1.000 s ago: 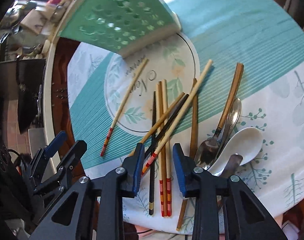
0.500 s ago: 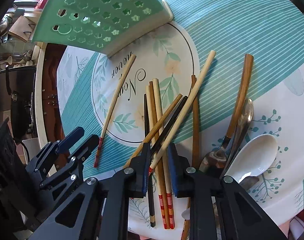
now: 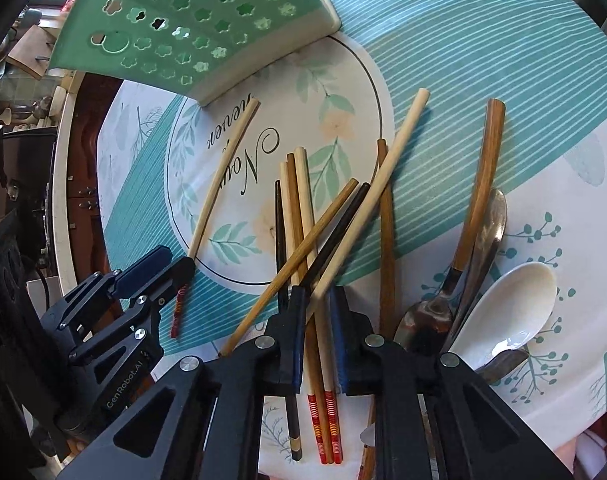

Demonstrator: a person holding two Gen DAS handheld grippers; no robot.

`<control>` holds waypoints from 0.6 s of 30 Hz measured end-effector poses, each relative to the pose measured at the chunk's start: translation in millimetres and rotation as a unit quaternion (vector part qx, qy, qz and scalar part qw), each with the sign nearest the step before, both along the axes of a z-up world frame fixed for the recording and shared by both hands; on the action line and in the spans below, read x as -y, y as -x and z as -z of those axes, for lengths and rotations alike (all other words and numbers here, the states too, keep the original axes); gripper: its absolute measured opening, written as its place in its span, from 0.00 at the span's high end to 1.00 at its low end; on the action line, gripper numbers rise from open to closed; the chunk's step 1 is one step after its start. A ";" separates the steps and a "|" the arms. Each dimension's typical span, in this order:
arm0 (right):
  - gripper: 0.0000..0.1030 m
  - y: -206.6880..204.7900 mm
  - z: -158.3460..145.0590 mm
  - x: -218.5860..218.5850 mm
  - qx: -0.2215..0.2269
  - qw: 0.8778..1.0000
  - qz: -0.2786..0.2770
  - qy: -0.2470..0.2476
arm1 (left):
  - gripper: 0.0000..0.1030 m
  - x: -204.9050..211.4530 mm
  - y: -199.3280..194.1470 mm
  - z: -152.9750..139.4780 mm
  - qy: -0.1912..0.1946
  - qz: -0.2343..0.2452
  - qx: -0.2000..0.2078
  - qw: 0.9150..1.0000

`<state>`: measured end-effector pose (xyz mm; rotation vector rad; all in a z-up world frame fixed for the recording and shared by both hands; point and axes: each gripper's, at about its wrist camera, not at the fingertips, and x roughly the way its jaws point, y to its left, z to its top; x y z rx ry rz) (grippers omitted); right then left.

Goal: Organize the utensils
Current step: 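Lower the left gripper onto a red-striped chopstick while the right gripper grasps another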

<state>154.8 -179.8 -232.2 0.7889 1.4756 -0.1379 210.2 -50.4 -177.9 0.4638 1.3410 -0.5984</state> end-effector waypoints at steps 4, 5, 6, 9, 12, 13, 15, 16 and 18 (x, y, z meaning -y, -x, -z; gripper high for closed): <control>0.86 0.8 2.4 0.5 -0.004 1.000 0.007 0.003 | 0.77 4.3 -3.1 3.2 -0.004 0.004 0.000 1.000; 0.86 0.9 2.3 2.1 -0.005 1.000 0.008 0.003 | 0.78 5.1 -4.1 4.3 -0.005 0.005 -0.001 1.000; 0.87 -0.1 2.7 0.5 -0.006 1.000 0.009 0.005 | 0.82 5.8 -4.6 5.1 -0.005 0.005 -0.003 1.000; 0.89 -1.2 3.5 1.6 -0.006 1.000 0.013 0.005 | 0.87 8.4 -7.8 10.3 -0.008 0.004 -0.011 1.000; 0.93 -1.2 5.1 3.5 -0.006 1.000 0.022 0.004 | 0.90 12.4 -9.1 19.4 -0.019 0.008 -0.020 1.000; 0.93 -1.2 5.3 3.9 -0.005 1.000 0.024 0.004 | 0.91 11.5 -9.8 22.6 -0.023 0.008 -0.025 0.999; 0.94 0.1 6.3 5.9 -0.003 1.000 0.030 -0.001 | 0.93 13.3 -9.3 23.9 -0.023 0.011 -0.026 0.999; 0.94 1.1 6.8 7.7 -0.002 0.999 0.033 -0.003 | 0.93 14.2 -9.7 24.2 -0.023 0.010 -0.026 0.999; 0.94 1.6 6.4 8.5 0.001 0.999 0.037 -0.008 | 0.95 14.8 -11.4 24.8 -0.025 0.006 -0.029 0.999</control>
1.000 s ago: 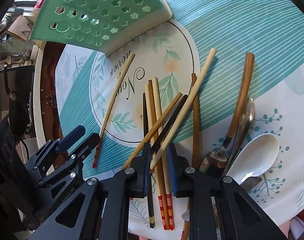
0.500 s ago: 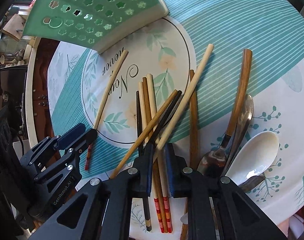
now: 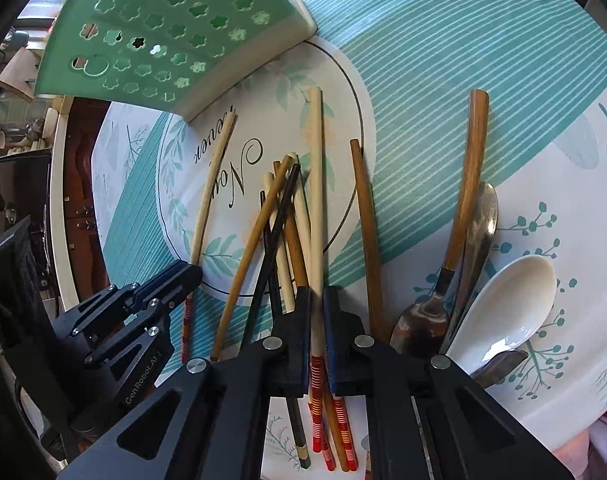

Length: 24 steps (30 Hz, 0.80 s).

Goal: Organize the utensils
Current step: 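Lower the left gripper onto a red-striped chopstick while the right gripper grasps another, then lift the held chopsticks upright and carry both toward the green holder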

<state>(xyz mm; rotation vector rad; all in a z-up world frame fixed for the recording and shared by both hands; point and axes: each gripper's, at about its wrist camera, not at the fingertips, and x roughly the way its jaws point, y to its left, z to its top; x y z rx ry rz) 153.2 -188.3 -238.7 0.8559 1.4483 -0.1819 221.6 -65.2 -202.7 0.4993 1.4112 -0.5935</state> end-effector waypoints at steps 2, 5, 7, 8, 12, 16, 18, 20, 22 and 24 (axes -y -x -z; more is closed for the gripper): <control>0.94 1.5 -1.4 0.4 0.004 1.000 0.002 -0.004 | 0.96 1.2 -1.1 1.0 -0.003 -0.005 -0.002 1.000; 0.94 9.2 -6.2 6.0 0.012 1.000 0.001 -0.012 | 0.97 3.9 -5.0 2.3 -0.002 -0.016 -0.007 1.000; 0.94 12.0 -11.1 6.7 0.018 1.000 0.000 -0.018 | 0.97 -1.4 -3.7 -1.9 0.002 -0.025 -0.009 1.000; 0.94 13.7 -14.3 7.5 0.022 1.000 -0.001 -0.019 | 0.97 -3.0 -3.8 -3.3 0.004 -0.030 -0.008 1.000; 0.94 22.2 -26.7 11.5 0.036 0.999 -0.004 -0.027 | 0.97 -11.0 2.9 -12.8 0.019 -0.041 0.003 0.999; 0.94 33.7 -44.5 19.2 0.061 0.998 -0.014 -0.023 | 0.97 -16.6 14.2 -30.7 0.040 -0.044 0.018 0.998; 0.94 37.8 -52.6 21.4 0.075 0.997 -0.018 -0.017 | 0.97 -17.4 20.5 -39.8 0.053 -0.043 0.023 0.997; 0.94 40.0 -59.2 22.3 0.085 0.996 -0.020 -0.016 | 0.97 -20.1 28.0 -47.6 0.060 -0.042 0.031 0.997; 0.94 44.6 -65.7 24.9 0.097 0.995 -0.025 -0.016 | 0.97 -20.8 34.9 -50.9 0.061 -0.040 0.039 0.997; 0.94 48.4 -71.6 25.6 0.106 0.994 -0.029 -0.014 | 0.97 -21.4 37.3 -53.7 0.061 -0.041 0.044 0.996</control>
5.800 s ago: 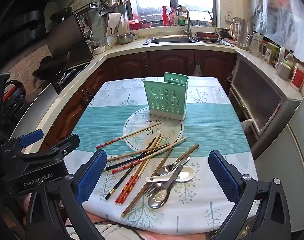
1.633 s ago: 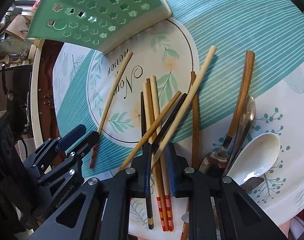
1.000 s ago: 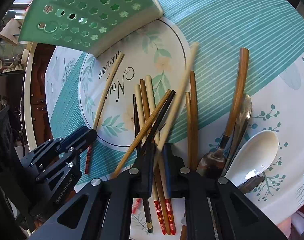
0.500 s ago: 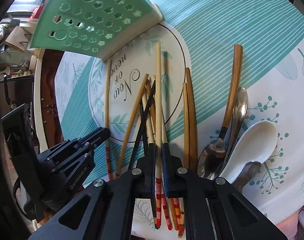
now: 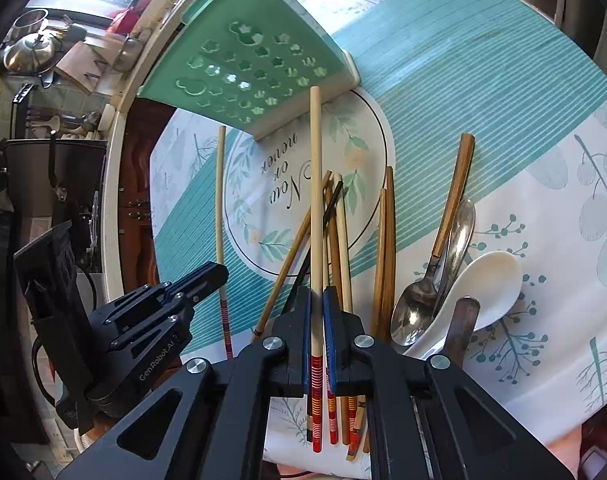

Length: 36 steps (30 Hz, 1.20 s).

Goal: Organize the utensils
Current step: 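Lift the held chopsticks upright and carry both toward the green holder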

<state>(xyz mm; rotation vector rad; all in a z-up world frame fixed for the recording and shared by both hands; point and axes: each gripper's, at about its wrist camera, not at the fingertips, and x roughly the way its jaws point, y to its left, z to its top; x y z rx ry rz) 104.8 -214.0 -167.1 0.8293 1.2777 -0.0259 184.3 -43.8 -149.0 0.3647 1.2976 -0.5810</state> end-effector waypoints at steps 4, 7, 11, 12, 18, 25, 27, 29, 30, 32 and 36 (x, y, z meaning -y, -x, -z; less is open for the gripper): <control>0.94 5.5 -11.1 -0.9 0.018 1.000 -0.011 0.004 | 0.97 2.4 0.5 -1.1 -0.002 -0.007 0.001 1.000; 0.94 11.4 -19.9 -2.5 0.032 0.999 -0.019 0.006 | 0.97 3.0 3.3 -2.9 0.002 -0.012 0.007 1.000; 0.94 16.4 -36.5 -4.0 0.056 0.998 -0.027 0.013 | 0.97 3.3 12.4 -23.7 0.022 -0.017 0.028 0.999; 0.94 17.9 -42.9 -2.9 0.066 0.997 -0.029 0.016 | 0.97 3.4 15.6 -31.5 0.029 -0.018 0.035 0.999; 0.94 16.7 -83.8 3.4 0.123 0.991 -0.040 0.040 | 0.97 8.1 27.1 -75.5 0.067 -0.030 0.080 0.994; 0.94 -3.7 -141.1 19.5 0.200 0.974 -0.052 0.091 | 0.97 17.4 22.4 -136.5 0.126 -0.076 0.181 0.972; 0.94 -12.4 -158.2 26.1 0.229 0.965 -0.050 0.114 | 0.97 21.0 18.1 -149.9 0.146 -0.090 0.205 0.964; 0.94 -18.9 -176.0 31.7 0.256 0.957 -0.043 0.133 | 0.97 27.6 14.5 -164.4 0.176 -0.095 0.239 0.950; 0.94 -22.3 -183.9 36.2 0.270 0.951 -0.037 0.142 | 0.97 30.8 13.2 -172.8 0.195 -0.102 0.272 0.937; 0.94 -29.9 -198.3 45.8 0.299 0.941 -0.018 0.156 | 0.97 37.5 8.2 -182.8 0.212 -0.110 0.305 0.922; 0.94 -43.1 -220.9 69.7 0.360 0.917 0.024 0.170 | 0.97 50.0 -10.5 -190.9 0.231 -0.140 0.344 0.899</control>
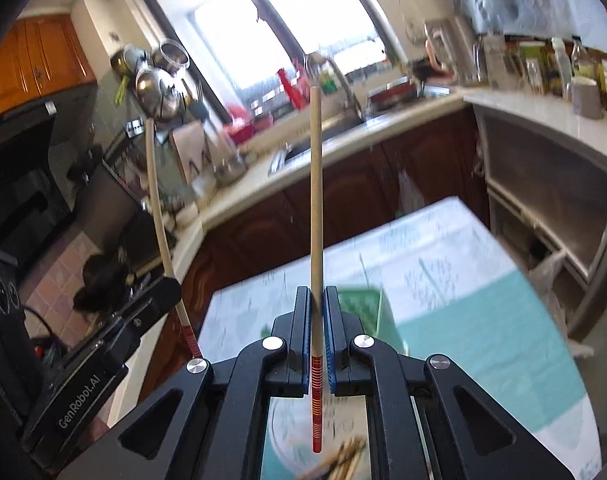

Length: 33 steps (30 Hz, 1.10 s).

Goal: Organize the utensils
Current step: 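Lift the held chopsticks upright and carry both toward the green holder, then lower the chopsticks into the green holder and open both grippers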

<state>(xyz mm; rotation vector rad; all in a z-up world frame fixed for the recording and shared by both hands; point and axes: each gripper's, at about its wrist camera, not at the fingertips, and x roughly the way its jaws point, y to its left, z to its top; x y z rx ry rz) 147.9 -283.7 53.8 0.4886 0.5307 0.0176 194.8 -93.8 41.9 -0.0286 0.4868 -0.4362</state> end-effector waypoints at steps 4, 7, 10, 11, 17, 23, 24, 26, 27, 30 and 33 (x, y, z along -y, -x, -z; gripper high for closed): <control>0.94 -15.3 -12.9 19.6 0.058 0.998 0.022 0.009 | 0.97 14.2 -23.0 3.6 0.025 -0.022 0.022 0.999; 0.94 -29.0 -15.4 30.3 0.089 0.995 0.035 0.030 | 0.97 23.3 -35.9 10.7 0.031 -0.036 0.038 0.998; 0.94 -47.8 -8.4 41.2 0.097 0.994 0.036 0.037 | 0.97 34.4 -48.2 22.7 0.037 -0.039 0.040 0.998; 0.94 -56.7 -3.5 42.8 0.098 0.994 0.035 0.042 | 0.97 37.4 -51.3 26.8 0.037 -0.038 0.038 0.998; 0.94 -96.4 36.2 39.1 0.103 0.992 0.014 0.078 | 0.97 53.8 -58.4 57.2 0.034 -0.024 0.037 0.998; 0.93 -127.7 95.1 38.0 0.066 0.994 -0.038 0.081 | 0.97 56.6 -65.6 92.6 0.031 -0.007 0.002 1.000; 0.93 -129.0 103.6 37.7 0.069 0.993 -0.045 0.084 | 0.96 55.3 -66.5 99.7 0.030 -0.006 -0.004 1.000; 0.92 -127.8 118.5 31.9 0.083 0.990 -0.048 0.101 | 0.96 53.7 -67.4 107.8 0.029 -0.009 -0.009 1.000; 0.92 -127.3 124.1 29.6 0.087 0.989 -0.050 0.108 | 0.96 53.1 -68.8 112.9 0.028 -0.011 -0.011 0.999; 0.92 -120.9 137.9 18.7 0.111 0.982 -0.059 0.141 | 0.96 52.6 -72.7 124.3 0.021 -0.022 -0.010 1.000; 0.93 -108.6 148.4 3.1 0.123 0.975 -0.056 0.177 | 0.96 48.6 -74.5 127.1 0.018 -0.024 -0.010 1.000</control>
